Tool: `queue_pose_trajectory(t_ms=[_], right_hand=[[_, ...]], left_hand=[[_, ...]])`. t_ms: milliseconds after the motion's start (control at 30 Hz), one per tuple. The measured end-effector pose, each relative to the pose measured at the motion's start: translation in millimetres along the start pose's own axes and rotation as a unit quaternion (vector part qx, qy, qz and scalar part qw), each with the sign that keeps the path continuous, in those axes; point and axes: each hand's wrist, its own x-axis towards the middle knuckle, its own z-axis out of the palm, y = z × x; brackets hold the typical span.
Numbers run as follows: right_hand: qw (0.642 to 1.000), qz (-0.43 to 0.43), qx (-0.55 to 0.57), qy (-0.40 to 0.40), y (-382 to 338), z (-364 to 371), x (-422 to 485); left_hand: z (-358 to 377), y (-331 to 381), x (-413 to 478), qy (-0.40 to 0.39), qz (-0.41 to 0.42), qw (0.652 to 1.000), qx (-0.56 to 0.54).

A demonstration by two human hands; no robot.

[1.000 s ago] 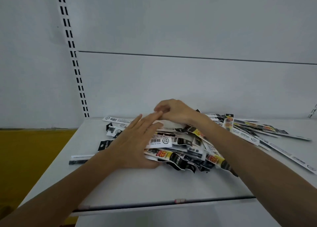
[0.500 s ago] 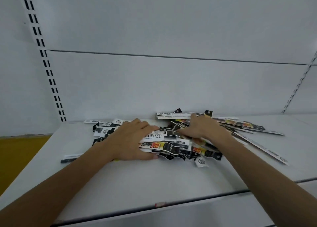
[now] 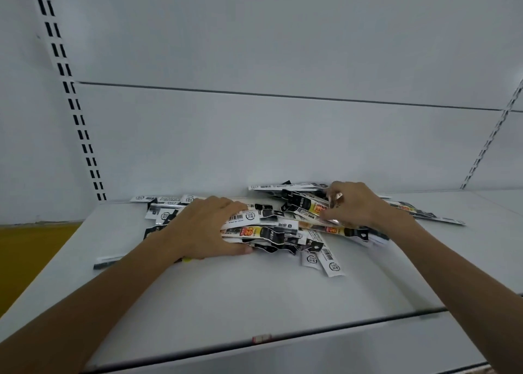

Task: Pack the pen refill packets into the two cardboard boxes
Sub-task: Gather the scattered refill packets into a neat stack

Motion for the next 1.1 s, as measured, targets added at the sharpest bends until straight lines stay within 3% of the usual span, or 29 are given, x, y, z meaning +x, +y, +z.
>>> queue_pose_trajectory(t_ms=[200,300,467,633,700,800,933,1000,1100], right_hand=[[0.989,0.079,0.126,0.0,10,-21,-5],[0.99,0.091,0.101,0.027,5,-19,-8],[0.99,0.084,0.008,-0.116,3,-3,-8],[0.988,0.093,-0.035,-0.121,8,-16,0],[0.982,0.1,-0.005,-0.158,10,-19,1],[0.974,0.1,-0.014,-0.204,8,-13,2],[0.978,0.106,-0.087,-0.159,12,-6,9],[0.984,0.096,-0.086,-0.123,14,-7,11],[0.991,0.071,-0.083,-0.081,14,-3,13]], left_hand=[[3,-9,8,0.019,-0.038,0.999,-0.005],[3,-11,11,0.003,-0.036,0.999,0.019],[-4,-4,17,-0.011,-0.029,0.999,-0.029],[-20,17,36,0.059,-0.049,0.989,-0.13],[-24,21,49,0.085,-0.043,0.987,-0.131],[-25,26,73,0.036,-0.032,0.991,-0.121],[-8,32,103,-0.086,-0.076,0.987,-0.112],[4,31,112,-0.08,-0.096,0.989,-0.073],[12,31,118,-0.007,-0.1,0.995,-0.016]])
